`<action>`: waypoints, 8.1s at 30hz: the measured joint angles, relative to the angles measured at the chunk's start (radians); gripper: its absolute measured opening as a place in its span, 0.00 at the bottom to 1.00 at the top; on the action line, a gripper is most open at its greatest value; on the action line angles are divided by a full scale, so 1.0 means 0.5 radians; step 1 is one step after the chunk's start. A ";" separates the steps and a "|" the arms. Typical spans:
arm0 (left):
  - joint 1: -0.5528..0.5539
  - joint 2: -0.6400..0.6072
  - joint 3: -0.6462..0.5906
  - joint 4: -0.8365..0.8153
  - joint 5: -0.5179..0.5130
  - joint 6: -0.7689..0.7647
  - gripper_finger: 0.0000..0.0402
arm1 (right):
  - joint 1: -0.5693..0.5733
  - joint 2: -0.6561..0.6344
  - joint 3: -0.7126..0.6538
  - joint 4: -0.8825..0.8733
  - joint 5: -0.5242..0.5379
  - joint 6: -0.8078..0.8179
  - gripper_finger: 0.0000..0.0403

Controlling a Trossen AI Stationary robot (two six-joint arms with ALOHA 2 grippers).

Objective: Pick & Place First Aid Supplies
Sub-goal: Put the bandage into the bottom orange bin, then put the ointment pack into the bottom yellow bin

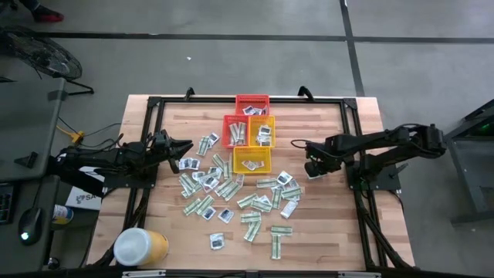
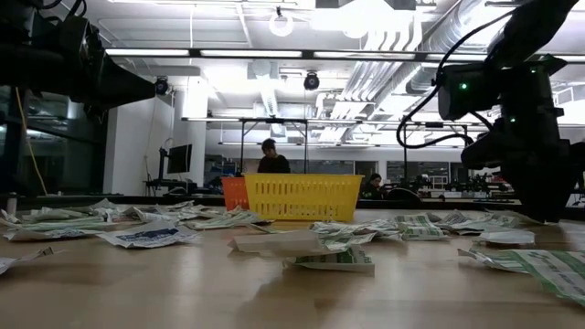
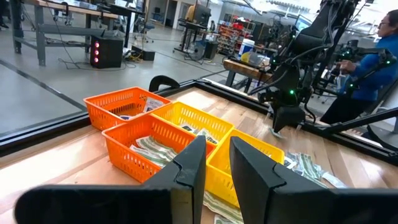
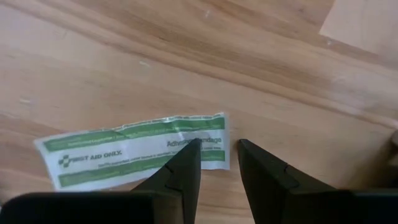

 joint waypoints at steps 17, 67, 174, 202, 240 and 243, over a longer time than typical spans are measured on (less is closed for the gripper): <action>0.000 0.000 0.001 0.000 0.000 0.000 0.18 | 0.002 0.026 0.001 0.046 -0.014 -0.016 0.01; 0.000 0.001 0.001 0.000 0.001 0.000 0.18 | -0.441 1.426 2.521 -0.428 0.116 -2.996 0.00; 0.000 0.001 0.000 0.000 0.001 0.000 0.18 | 0.316 0.570 1.444 -0.289 0.000 -1.477 0.27; 0.000 0.001 0.001 0.000 0.001 0.000 0.18 | 0.388 0.210 0.419 0.477 -0.093 -0.724 0.33; -0.001 0.000 0.000 0.000 0.000 0.000 0.18 | 0.387 0.513 0.420 0.659 -0.171 -0.698 0.26; 0.000 0.001 0.001 0.000 0.000 0.001 0.18 | 0.387 0.513 0.419 0.651 -0.167 -0.702 0.21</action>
